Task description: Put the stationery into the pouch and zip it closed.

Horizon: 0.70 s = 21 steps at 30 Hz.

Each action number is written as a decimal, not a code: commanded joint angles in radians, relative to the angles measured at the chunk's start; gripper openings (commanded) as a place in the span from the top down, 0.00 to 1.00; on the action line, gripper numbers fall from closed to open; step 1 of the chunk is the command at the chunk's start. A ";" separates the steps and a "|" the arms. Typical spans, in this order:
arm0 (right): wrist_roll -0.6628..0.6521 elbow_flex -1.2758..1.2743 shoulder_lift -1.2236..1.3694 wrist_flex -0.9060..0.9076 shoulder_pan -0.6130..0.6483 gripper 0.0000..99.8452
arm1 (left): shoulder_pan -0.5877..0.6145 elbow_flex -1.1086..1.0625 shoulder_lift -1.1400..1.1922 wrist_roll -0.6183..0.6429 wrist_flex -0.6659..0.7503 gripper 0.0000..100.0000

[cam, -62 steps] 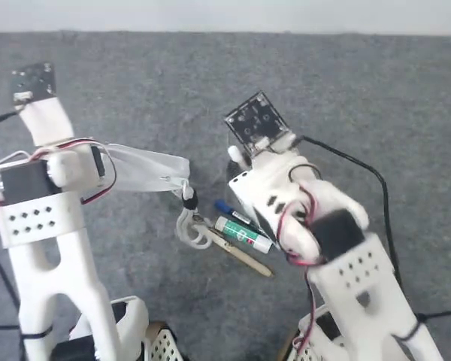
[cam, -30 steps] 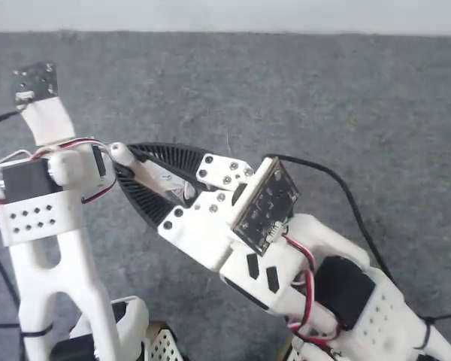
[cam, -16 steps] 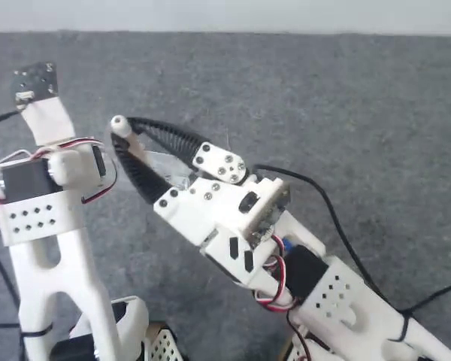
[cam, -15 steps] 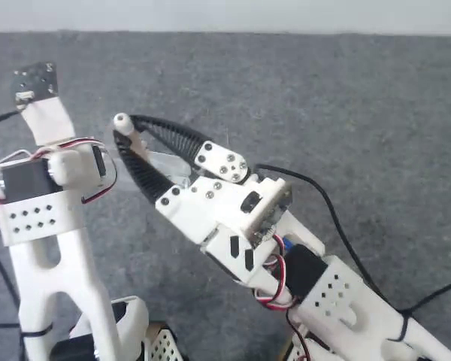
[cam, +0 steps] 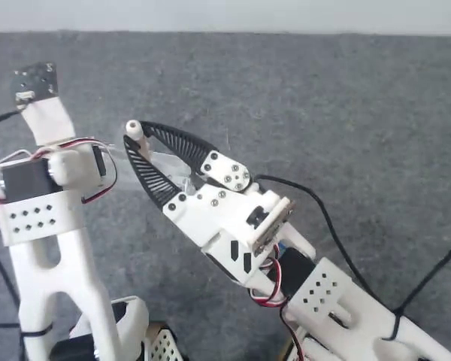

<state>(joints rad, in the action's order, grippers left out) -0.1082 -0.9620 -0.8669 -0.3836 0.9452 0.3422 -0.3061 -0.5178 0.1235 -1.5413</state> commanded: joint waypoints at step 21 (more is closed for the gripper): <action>0.000 0.031 -0.031 0.179 -0.182 0.99 | -0.009 0.160 -0.005 -0.253 -0.089 0.83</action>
<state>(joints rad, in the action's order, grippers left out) -0.1066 -0.9866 -0.8684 -0.2133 0.7887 0.3314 -0.2340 -0.5148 -0.0713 -1.5888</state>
